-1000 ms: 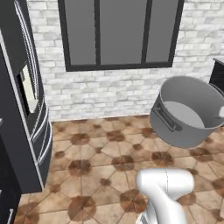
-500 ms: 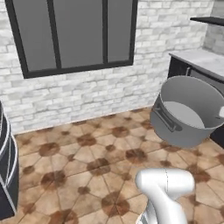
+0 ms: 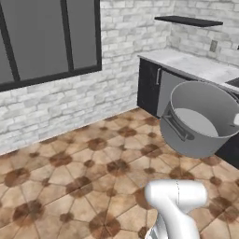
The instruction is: Move the pot and pan from the stove into the sink.
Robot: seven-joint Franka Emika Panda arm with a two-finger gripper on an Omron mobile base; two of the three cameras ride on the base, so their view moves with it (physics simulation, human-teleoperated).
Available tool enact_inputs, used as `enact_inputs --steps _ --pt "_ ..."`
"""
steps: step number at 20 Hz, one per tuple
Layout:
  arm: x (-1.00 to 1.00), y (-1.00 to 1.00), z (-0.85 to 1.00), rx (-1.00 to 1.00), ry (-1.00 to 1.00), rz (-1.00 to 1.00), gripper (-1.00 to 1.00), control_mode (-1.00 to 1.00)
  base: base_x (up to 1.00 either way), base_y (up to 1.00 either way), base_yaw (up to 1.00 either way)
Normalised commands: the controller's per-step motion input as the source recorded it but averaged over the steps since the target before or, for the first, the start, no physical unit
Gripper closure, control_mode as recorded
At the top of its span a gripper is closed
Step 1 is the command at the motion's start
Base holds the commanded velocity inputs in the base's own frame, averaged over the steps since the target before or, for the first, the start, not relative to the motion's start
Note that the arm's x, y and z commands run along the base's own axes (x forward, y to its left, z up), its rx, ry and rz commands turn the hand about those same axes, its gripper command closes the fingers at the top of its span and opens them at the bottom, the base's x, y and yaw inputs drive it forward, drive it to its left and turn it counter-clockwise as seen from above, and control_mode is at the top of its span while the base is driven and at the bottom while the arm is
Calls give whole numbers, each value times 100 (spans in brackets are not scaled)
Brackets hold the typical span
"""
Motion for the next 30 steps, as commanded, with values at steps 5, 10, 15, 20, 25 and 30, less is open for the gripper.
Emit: enact_inputs --steps 5,10,15,20,25,30 --pt "0 0 0 0 0 0 100 100 5 0 -41" --pt "0 0 0 0 0 0 100 100 4 0 -40" --pt "0 0 0 0 0 0 100 100 4 0 -40" --pt "0 0 0 0 0 0 100 100 4 0 -40" --pt "0 0 0 0 0 0 100 100 4 0 -40" --pt "0 0 0 0 0 0 100 100 6 0 -40"
